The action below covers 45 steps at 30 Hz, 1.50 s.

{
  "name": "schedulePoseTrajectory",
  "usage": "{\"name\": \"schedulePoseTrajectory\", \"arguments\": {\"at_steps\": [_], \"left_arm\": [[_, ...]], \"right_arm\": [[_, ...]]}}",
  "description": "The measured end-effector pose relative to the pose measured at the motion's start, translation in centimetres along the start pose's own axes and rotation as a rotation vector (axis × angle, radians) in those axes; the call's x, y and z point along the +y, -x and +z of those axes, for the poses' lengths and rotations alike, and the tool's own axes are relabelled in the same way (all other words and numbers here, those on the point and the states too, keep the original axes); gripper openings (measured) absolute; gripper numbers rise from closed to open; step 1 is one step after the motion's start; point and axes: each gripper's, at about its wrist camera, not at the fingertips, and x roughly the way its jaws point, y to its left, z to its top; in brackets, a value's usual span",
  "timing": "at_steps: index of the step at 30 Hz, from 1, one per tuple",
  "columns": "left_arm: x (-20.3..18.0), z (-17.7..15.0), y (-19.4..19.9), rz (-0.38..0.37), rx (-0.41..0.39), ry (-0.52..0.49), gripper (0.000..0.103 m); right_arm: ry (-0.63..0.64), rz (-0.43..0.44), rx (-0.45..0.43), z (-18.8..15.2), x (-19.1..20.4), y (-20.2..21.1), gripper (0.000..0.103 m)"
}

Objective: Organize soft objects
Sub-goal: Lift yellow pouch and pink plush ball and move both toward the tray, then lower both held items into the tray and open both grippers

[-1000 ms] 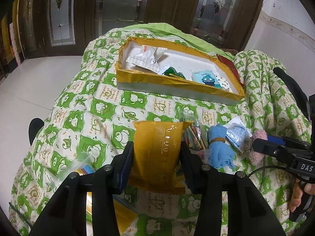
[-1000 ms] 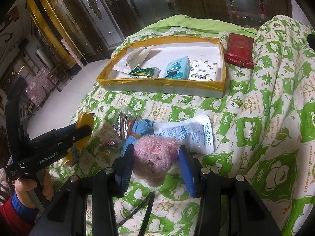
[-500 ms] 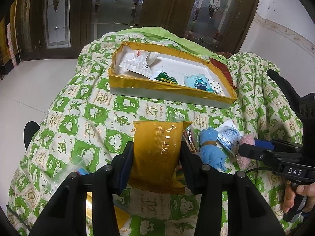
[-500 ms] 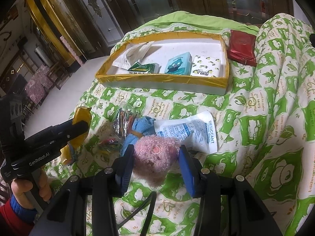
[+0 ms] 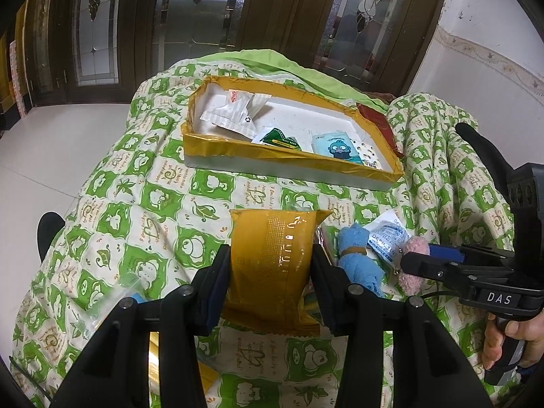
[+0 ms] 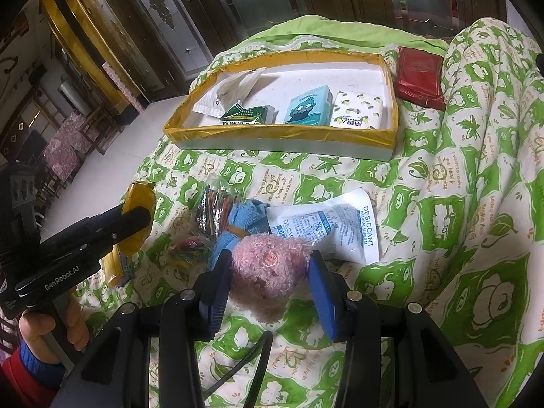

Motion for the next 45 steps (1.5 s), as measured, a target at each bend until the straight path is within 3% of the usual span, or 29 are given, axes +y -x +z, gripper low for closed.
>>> {"name": "schedulePoseTrajectory", "arguments": {"at_steps": [23,33,45], "left_arm": [[-0.8,1.4,0.2,0.022,0.001,-0.034,0.045],[-1.9,3.1,-0.3,0.021,-0.002,-0.054,0.045],[-2.9,6.4,-1.0,0.017,-0.008,-0.068,0.045]], "right_arm": [[-0.018,-0.002,-0.060,1.9,-0.8,2.0,0.048],[-0.112,0.005,-0.082,3.6,-3.1,3.1,0.048],[-0.035,-0.009,-0.069,6.7,-1.3,3.2,0.048]]}}
